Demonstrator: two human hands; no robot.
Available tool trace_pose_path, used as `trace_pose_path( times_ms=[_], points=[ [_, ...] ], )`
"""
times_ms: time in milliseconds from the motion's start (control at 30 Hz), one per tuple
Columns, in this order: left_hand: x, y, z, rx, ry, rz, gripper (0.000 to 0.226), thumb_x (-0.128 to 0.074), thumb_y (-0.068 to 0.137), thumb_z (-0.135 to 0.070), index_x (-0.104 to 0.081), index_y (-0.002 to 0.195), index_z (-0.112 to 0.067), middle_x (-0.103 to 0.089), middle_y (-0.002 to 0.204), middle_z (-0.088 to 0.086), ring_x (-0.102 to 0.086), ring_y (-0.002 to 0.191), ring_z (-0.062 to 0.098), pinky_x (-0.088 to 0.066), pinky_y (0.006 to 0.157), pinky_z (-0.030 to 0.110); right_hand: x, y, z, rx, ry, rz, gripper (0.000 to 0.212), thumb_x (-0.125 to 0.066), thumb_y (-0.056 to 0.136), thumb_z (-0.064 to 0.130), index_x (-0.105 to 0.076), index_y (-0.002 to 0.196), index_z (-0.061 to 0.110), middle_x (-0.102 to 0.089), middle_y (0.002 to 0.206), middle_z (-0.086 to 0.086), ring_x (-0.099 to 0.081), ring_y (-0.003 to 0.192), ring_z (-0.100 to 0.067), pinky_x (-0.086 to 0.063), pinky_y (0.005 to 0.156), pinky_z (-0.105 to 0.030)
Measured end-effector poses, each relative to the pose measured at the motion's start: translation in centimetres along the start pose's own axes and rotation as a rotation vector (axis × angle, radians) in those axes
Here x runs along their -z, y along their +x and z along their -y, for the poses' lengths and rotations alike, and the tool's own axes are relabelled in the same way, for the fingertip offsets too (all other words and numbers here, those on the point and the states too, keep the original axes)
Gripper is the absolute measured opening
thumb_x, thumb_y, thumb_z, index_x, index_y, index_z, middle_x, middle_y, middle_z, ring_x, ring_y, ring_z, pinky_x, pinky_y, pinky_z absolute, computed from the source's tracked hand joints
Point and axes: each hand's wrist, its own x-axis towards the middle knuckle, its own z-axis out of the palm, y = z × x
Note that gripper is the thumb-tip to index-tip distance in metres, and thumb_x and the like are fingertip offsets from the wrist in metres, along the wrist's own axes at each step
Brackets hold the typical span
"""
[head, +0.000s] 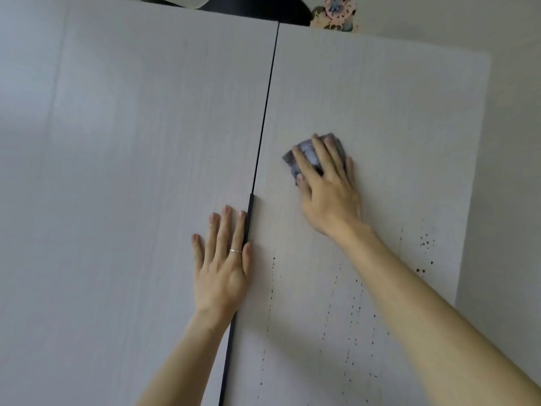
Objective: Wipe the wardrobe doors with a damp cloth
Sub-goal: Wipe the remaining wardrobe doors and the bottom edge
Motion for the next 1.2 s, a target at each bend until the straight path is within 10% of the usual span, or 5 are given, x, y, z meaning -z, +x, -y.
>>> trace_pose_path(
  times_ms=[233, 500, 800, 1033, 1200],
  points=[
    [0.6, -0.2, 0.1, 0.007, -0.031, 0.026, 0.056, -0.013, 0.105, -0.047, -0.001, 0.16, -0.038, 0.002, 0.168, -0.01, 0.012, 0.153, 0.008, 0.001, 0.124, 0.05, -2.0, -12.9, 0.2, 0.411, -0.1, 0.154, 0.056, -0.051, 0.099, 0.028, -0.038, 0.153, 0.029, -0.026, 0.164, -0.004, -0.014, 0.154, -0.024, -0.017, 0.122, -0.052],
    [0.6, -0.3, -0.4, 0.027, -0.039, 0.037, 0.058, -0.005, 0.103, -0.051, 0.0, 0.16, -0.037, 0.008, 0.167, -0.013, 0.013, 0.153, 0.009, 0.007, 0.124, 0.046, 3.2, -7.6, -10.5, -0.332, 0.029, -0.092, 0.055, -0.026, 0.104, 0.036, -0.028, 0.157, 0.023, -0.006, 0.168, -0.006, 0.003, 0.154, -0.025, -0.008, 0.125, -0.049],
    [1.2, -0.3, -1.6, 0.09, -0.058, 0.048, 0.057, -0.012, 0.104, -0.042, -0.005, 0.16, -0.036, 0.005, 0.167, -0.013, 0.011, 0.153, 0.009, 0.009, 0.124, 0.045, 0.2, -20.1, -7.8, 0.065, -0.056, 0.056, 0.052, -0.042, 0.104, 0.025, -0.034, 0.155, 0.02, -0.02, 0.165, -0.011, -0.01, 0.154, -0.032, -0.024, 0.119, -0.056],
    [1.0, -0.1, -1.7, 0.095, -0.106, 0.002, 0.056, -0.015, 0.104, -0.041, -0.009, 0.159, -0.037, 0.005, 0.165, -0.017, 0.01, 0.153, 0.008, 0.01, 0.123, 0.044, 1.7, -10.7, -8.4, -0.353, 0.025, -0.124, 0.051, -0.032, 0.107, 0.03, -0.029, 0.157, 0.022, -0.009, 0.167, -0.01, 0.002, 0.154, -0.029, -0.012, 0.124, -0.052],
    [1.0, -0.1, -1.7, 0.095, -0.122, 0.005, 0.054, -0.016, 0.105, -0.04, -0.006, 0.158, -0.04, 0.007, 0.164, -0.018, 0.012, 0.152, 0.005, 0.01, 0.123, 0.044, -1.5, -20.9, -4.0, -0.01, -0.028, 0.007, 0.051, -0.042, 0.105, 0.023, -0.034, 0.155, 0.021, -0.019, 0.165, -0.012, -0.009, 0.154, -0.031, -0.021, 0.121, -0.055]
  ],
)
